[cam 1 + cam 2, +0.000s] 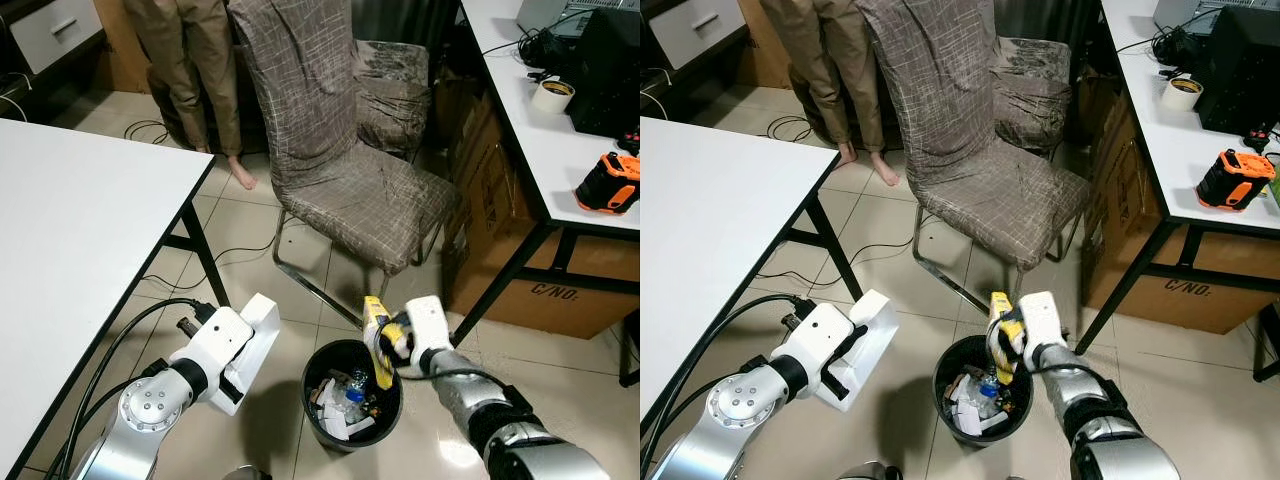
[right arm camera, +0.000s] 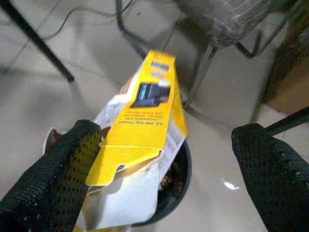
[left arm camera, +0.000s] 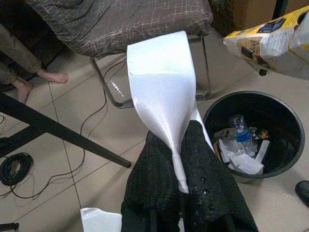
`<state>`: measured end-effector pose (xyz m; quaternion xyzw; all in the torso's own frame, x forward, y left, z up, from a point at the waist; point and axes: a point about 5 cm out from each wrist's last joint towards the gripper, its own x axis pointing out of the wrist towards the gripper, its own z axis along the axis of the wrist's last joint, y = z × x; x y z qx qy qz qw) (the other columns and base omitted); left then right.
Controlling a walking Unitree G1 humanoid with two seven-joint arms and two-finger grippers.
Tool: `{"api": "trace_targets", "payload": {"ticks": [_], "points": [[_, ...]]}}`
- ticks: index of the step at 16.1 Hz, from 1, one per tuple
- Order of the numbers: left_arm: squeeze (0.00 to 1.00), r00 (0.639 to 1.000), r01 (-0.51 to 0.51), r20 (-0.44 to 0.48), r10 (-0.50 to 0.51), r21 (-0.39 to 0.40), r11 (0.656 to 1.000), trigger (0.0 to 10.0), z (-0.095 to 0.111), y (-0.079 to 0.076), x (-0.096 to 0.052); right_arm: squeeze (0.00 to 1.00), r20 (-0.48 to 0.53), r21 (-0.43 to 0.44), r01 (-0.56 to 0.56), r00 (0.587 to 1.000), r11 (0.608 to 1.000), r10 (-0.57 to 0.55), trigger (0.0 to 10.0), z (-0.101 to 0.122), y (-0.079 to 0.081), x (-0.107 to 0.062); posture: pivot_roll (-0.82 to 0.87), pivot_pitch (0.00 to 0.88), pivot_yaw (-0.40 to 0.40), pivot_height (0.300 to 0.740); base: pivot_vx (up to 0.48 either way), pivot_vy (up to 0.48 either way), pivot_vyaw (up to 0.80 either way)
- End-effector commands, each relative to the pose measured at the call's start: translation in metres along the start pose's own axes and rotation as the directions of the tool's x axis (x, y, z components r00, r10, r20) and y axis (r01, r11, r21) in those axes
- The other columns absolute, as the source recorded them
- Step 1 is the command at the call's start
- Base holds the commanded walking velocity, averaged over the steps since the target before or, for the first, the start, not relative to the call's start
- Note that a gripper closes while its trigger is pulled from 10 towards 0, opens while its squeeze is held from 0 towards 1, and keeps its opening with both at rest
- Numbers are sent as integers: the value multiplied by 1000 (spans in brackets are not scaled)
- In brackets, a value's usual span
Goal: Picking trash to rubbish bin
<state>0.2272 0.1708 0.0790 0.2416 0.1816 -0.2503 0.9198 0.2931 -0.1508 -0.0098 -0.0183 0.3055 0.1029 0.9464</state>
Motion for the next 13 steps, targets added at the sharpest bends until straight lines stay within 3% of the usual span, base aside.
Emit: {"api": "trace_targets", "payload": {"ticks": [1, 3, 4, 6, 7, 10, 11, 13], "points": [[0, 1000, -17, 8, 17, -1, 1000, 10000, 3, 3, -1, 0, 9, 42, -9, 1000, 999, 9, 10000, 1, 0, 0, 67, 87, -23, 740, 0, 0, 0], [0, 1000, -15, 14, 15, -3, 1000, 10000, 4, 2, 0, 0, 25, 86, -27, 999, 996, 25, 10000, 3, 0, 0, 64, 77, -21, 740, 0, 0, 0], [0, 1000, -14, 15, 14, -1, 1000, 10000, 5, 2, 0, 0, 19, 21, -30, 999, 999, 30, 10000, 3, 1, 0, 62, 75, -19, 740, 0, 0, 0], [0, 1000, -11, 17, 11, 3, 1000, 10000, 5, 1, 1, 0, 25, 73, -21, 999, 997, 20, 10000, 3, 0, 0, 63, 73, -18, 740, 0, 0, 0], [0, 1000, -11, 18, 11, 4, 1000, 10000, 5, 1, 2, 0, 6, -28, -25, 1000, 999, 25, 10000, 0, 1, 0, 62, 74, -17, 740, 0, 0, 0], [0, 1000, -12, 20, 12, 4, 1000, 10000, 6, 2, 3, 0, 28, -20, 3, 1000, 1000, -3, 10000, 2, 1, 0, 65, 81, -16, 740, 0, 0, 0], [0, 1000, -16, 17, 16, 10, 1000, 10000, 5, 2, 2, 0, 54, 56, -30, 998, 998, 27, 10000, 5, 4, 1, 68, 79, -16, 740, 0, 0, 0], [0, 999, -22, 26, 22, 1, 1000, 10000, 7, 4, 3, 0, 84, 78, -77, 994, 994, 71, 10000, 11, 8, 2, 67, 79, -15, 740, 0, 0, 0]]}}
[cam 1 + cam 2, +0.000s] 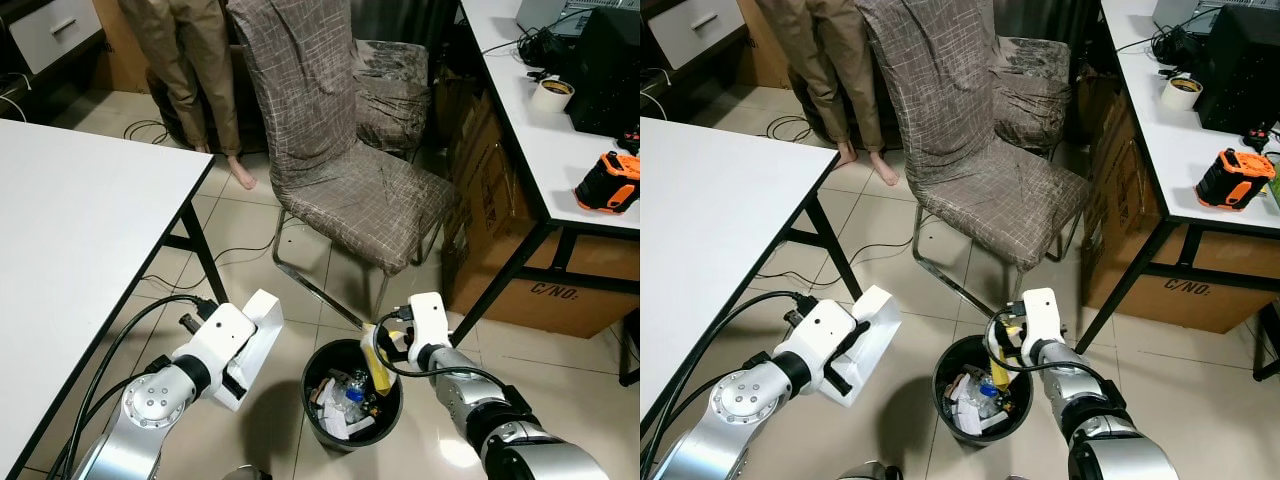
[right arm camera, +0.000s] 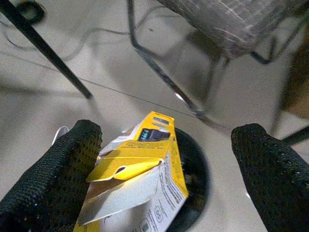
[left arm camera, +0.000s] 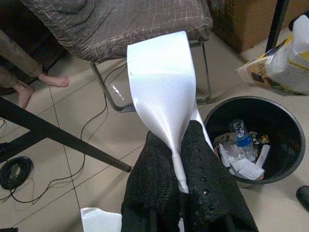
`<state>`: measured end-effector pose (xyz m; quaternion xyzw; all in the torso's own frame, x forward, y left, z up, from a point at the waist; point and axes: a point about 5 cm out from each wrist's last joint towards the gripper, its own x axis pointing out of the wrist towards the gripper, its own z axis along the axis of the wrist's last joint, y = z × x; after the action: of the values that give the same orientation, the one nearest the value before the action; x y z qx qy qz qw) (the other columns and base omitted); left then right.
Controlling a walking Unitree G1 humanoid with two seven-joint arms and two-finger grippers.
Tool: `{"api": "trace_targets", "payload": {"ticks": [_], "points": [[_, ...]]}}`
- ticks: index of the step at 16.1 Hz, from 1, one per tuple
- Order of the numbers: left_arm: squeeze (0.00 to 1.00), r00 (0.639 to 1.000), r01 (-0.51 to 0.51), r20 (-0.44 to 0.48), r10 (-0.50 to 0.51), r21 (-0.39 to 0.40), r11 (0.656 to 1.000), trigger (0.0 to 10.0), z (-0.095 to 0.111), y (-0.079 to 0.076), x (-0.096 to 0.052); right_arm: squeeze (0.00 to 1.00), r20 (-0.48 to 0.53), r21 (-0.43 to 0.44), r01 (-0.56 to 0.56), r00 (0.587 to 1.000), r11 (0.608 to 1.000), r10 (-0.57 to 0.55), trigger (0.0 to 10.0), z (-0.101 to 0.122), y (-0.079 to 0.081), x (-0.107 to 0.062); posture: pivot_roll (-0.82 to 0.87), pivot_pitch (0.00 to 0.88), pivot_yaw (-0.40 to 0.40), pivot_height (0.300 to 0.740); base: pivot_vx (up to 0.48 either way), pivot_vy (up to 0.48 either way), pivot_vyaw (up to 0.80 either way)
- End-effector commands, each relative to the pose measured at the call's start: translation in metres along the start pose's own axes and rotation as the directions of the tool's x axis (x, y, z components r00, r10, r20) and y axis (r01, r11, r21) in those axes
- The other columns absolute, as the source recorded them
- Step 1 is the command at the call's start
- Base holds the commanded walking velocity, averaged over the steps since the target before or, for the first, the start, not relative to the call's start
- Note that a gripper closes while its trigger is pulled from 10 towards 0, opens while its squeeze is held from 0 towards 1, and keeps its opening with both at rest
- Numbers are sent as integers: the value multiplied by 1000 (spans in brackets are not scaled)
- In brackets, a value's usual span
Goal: Picking trash to rubbish bin
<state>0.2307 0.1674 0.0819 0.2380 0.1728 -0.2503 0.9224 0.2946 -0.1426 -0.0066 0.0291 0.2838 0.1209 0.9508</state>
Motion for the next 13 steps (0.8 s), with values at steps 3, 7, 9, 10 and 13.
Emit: {"api": "trace_targets", "payload": {"ticks": [3, 7, 9, 10, 13], "points": [[0, 1000, -21, 16, 21, -15, 1000, 10000, 5, 3, 3, 0, 61, 181, 30, 997, 983, -41, 10000, 17, -5, 3, 60, 80, -11, 740, 0, 0, 0], [0, 1000, -10, 11, 10, -8, 1000, 10000, 4, 0, 2, 0, -9, -53, 33, 999, 998, -34, 10000, 9, -5, 2, 59, 84, -15, 740, 0, 0, 0], [0, 1000, -10, 8, 10, -10, 1000, 10000, 3, 0, 1, 0, -5, 110, 59, 998, 992, -59, 10000, 10, -4, 3, 60, 88, -13, 740, 0, 0, 0], [0, 1000, -9, 7, 9, -10, 1000, 10000, 2, -1, 1, 0, 15, 241, 58, 998, 969, -63, 10000, 12, -4, 4, 60, 88, -13, 740, 0, 0, 0], [0, 1000, -11, 4, 12, -4, 1000, 10000, 2, 1, 2, 0, 7, 308, 49, 999, 950, -54, 10000, 15, -2, 5, 62, 93, -13, 740, 0, 0, 0]]}}
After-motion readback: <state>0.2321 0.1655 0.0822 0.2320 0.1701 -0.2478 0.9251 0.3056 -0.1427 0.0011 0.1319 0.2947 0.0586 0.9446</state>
